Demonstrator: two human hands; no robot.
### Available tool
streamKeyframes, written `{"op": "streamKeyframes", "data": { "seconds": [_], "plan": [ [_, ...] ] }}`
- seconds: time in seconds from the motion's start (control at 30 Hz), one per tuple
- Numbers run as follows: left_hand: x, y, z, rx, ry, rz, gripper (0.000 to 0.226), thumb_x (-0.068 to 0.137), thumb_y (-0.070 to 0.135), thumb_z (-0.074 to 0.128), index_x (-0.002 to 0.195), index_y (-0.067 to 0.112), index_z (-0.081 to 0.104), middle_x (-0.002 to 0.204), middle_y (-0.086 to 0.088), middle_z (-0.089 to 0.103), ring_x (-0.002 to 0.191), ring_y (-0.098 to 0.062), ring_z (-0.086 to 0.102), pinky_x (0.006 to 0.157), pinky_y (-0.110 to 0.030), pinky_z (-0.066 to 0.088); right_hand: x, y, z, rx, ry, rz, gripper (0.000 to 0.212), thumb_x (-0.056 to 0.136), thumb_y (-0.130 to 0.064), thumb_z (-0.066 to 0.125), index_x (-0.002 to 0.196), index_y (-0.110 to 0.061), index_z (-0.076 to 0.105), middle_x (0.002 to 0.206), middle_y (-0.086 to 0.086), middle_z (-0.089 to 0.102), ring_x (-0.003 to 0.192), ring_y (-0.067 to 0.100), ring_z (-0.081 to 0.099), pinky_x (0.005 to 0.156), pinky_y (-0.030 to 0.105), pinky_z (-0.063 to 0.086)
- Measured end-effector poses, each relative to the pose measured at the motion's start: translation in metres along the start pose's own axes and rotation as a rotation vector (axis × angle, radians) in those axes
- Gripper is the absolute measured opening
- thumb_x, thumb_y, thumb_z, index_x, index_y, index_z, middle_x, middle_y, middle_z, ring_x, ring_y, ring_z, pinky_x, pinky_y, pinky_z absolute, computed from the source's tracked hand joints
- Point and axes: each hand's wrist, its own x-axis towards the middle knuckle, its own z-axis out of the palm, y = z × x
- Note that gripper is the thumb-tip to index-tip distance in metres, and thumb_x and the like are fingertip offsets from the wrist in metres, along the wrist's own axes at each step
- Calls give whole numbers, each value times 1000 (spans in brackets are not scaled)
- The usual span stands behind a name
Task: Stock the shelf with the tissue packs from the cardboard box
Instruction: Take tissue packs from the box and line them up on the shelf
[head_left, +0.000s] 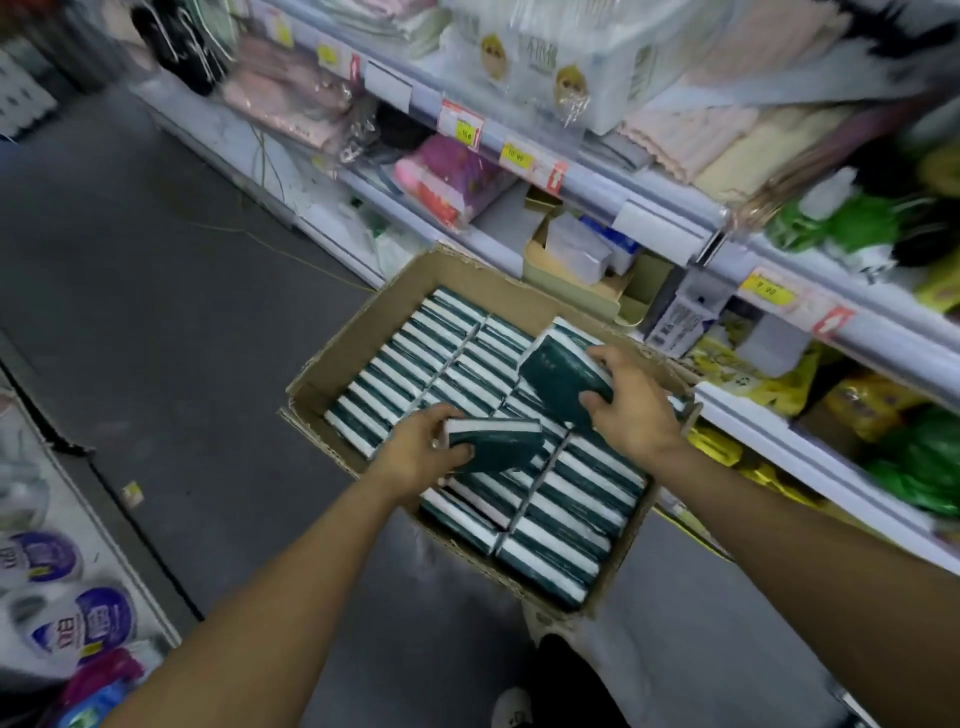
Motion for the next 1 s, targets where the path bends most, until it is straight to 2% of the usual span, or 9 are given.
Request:
{"op": "streamKeyframes", "data": {
  "seconds": [0.1, 0.17, 0.23, 0.4, 0.57, 0.7, 0.77, 0.87, 1.0],
  "plan": [
    [-27, 39, -9, -155, 94, 67, 20, 83, 26, 77, 99, 27, 65, 72, 8, 66, 66, -3, 63, 61, -20, 53, -32, -10, -38, 160, 36, 19, 44, 91, -21, 64, 128, -33, 43, 127, 1, 58, 112, 22, 57, 92, 45, 51],
    [-44, 66, -11, -259, 130, 115, 22, 87, 15, 73, 107, 18, 65, 79, 4, 69, 73, -7, 65, 58, -13, 48, -54, -17, -67, 247, 78, 1, 42, 92, -17, 63, 128, -29, 44, 126, -1, 58, 111, 18, 57, 93, 41, 51],
    [-58, 92, -12, -341, 167, 146, 29, 89, 17, 70, 117, 17, 59, 90, -4, 70, 82, -16, 68, 60, -15, 51, -75, -22, -95, 280, 128, -28, 42, 93, -15, 62, 129, -26, 45, 120, -6, 57, 108, 13, 56, 92, 35, 50],
    [-78, 159, -14, -437, 203, 243, 26, 96, 22, 61, 121, 19, 53, 100, -10, 65, 79, -10, 66, 57, -16, 51, -125, -29, -169, 337, 275, -56, 34, 93, -12, 61, 121, -23, 45, 113, 1, 60, 100, 17, 60, 81, 31, 51],
    [-89, 228, -14, -471, 229, 383, 19, 100, 28, 52, 117, 19, 54, 99, 0, 67, 85, -7, 65, 58, -12, 49, -159, -36, -243, 265, 447, -139, 35, 92, -17, 63, 118, -27, 41, 109, 0, 62, 94, 18, 63, 78, 42, 56],
    [-84, 290, -17, -520, 208, 488, 21, 100, 28, 52, 117, 17, 57, 106, -5, 68, 91, -15, 67, 69, -23, 54, -168, -42, -310, 236, 584, -201, 37, 90, -18, 64, 116, -33, 41, 111, -1, 60, 94, 21, 62, 77, 44, 56],
    [-78, 325, -19, -530, 220, 554, 21, 99, 28, 53, 115, 16, 60, 105, -5, 69, 87, -9, 68, 68, -21, 53, -165, -42, -346, 232, 677, -240, 35, 90, -17, 65, 116, -29, 44, 107, 1, 59, 89, 16, 61, 69, 31, 56],
    [-65, 379, -17, -574, 248, 637, 19, 100, 27, 52, 112, 14, 60, 98, -1, 70, 78, 0, 68, 61, -15, 51, -150, -35, -400, 228, 814, -285, 32, 87, -12, 67, 113, -22, 50, 101, -4, 60, 88, 4, 58, 66, 8, 44],
    [-41, 438, -8, -650, 285, 665, 16, 100, 28, 53, 107, 16, 61, 97, -1, 71, 77, -2, 69, 62, -20, 52, -111, -8, -453, 196, 810, -231, 27, 87, -12, 68, 111, -20, 58, 107, -9, 60, 97, 9, 55, 73, 8, 39]
  ]
}}
